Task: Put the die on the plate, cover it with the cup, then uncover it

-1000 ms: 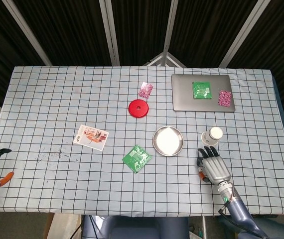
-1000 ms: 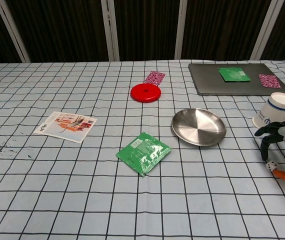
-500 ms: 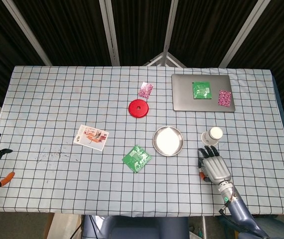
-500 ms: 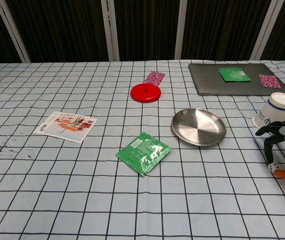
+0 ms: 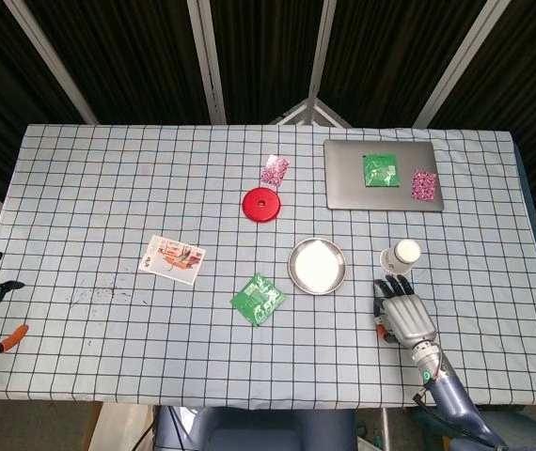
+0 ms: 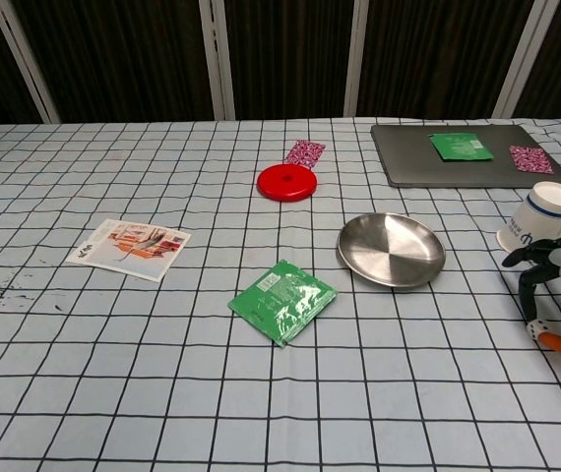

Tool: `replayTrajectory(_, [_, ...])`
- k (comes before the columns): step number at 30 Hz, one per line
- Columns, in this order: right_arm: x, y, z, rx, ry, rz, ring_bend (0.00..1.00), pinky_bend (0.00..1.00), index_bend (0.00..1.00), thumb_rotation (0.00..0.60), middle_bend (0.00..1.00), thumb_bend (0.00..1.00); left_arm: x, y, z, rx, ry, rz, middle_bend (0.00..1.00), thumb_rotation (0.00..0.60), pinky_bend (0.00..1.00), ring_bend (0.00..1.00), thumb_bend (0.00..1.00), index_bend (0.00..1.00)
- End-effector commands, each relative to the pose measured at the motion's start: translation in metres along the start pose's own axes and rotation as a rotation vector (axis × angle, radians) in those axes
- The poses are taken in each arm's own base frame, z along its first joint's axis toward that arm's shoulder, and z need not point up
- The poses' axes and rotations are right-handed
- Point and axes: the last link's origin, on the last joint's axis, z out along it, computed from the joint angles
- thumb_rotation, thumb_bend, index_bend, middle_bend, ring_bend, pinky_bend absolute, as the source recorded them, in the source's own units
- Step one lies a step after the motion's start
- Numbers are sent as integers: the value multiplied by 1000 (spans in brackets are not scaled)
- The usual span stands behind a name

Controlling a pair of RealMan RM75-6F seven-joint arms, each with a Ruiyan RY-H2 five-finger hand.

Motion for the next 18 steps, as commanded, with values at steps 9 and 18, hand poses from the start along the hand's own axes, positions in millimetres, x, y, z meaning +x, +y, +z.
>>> replayTrajectory(9, [26,-18,-1,62,77,-5,77,0,584,600,140,410,1,-1,-1,-1,2,-7,0,600,128,0,260,313])
replayTrajectory(18, [58,-72,20,177,118,-11,78,0,584,600,140,410,3,-3,-1,2,-3,-19,0,600,128,0,260,313])
